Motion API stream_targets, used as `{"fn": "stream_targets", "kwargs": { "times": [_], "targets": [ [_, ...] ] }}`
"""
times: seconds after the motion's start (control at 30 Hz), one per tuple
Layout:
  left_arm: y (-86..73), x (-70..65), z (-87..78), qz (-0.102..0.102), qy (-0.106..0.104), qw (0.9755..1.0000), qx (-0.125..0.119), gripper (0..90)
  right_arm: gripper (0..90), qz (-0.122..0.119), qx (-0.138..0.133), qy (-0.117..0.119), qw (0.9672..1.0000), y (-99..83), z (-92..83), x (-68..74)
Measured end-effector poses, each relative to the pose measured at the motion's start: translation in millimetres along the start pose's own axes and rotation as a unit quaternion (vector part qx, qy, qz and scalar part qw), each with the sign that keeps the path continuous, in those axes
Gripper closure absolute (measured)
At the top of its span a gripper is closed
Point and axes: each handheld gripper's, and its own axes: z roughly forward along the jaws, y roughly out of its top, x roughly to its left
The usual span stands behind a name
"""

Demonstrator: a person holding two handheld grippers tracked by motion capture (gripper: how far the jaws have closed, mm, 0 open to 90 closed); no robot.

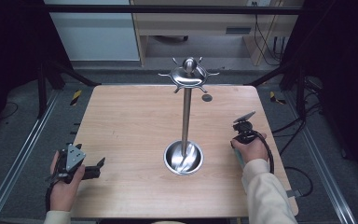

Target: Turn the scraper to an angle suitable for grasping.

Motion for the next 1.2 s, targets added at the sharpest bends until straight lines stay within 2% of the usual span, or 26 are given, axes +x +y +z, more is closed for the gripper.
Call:
{"fn": "stream_targets", "kwargs": {
  "times": [0.37, 0.5, 0.63, 0.7, 0.73, 0.9, 0.93, 1.07, 1.2],
  "targets": [
    [0.0, -1.6, -0.9, 0.000, -0.001, 1.0000, 0.000, 2.0, 66.3, 0.005, -0.002, 0.002, 1.0000, -4.4, 3.5, 1.6],
    [0.1, -2.2, -0.9, 0.002, -0.001, 1.0000, 0.001, 2.0, 67.0, 0.004, -0.002, -0.003, 1.0000, -5.3, 4.7, 2.9],
    [-0.1, -1.7, -0.9, 0.002, -0.001, 1.0000, 0.001, 2.0, 72.2, 0.003, -0.003, -0.008, 1.0000, -5.7, 4.6, 3.9],
    [0.0, -1.6, -1.0, 0.002, 0.000, 1.0000, 0.001, 2.0, 73.2, 0.011, -0.001, -0.016, 0.9998, -6.0, 3.9, 3.1],
    [0.0, -1.6, -1.1, 0.002, 0.000, 1.0000, 0.000, 2.0, 73.9, 0.022, -0.006, -0.016, 0.9996, -7.2, 3.9, 2.1],
    [-0.7, -1.2, -1.4, 0.001, 0.000, 1.0000, 0.002, 2.0, 74.2, 0.011, -0.023, -0.010, 0.9996, -10.4, 1.5, 4.2],
    [-0.6, -1.2, -1.5, 0.001, 0.000, 1.0000, 0.002, 2.0, 74.3, 0.002, -0.036, -0.003, 0.9993, -11.0, -5.7, 6.4],
    [-0.6, -1.7, -1.7, 0.002, 0.001, 1.0000, 0.002, 2.0, 74.4, -0.005, -0.057, 0.008, 0.9984, -11.6, -18.0, 7.3],
    [-1.1, -2.1, -1.1, 0.004, 0.000, 1.0000, 0.006, 2.0, 74.5, -0.015, -0.097, 0.025, 0.9949, -14.5, -35.0, 6.5]
  ]
}}
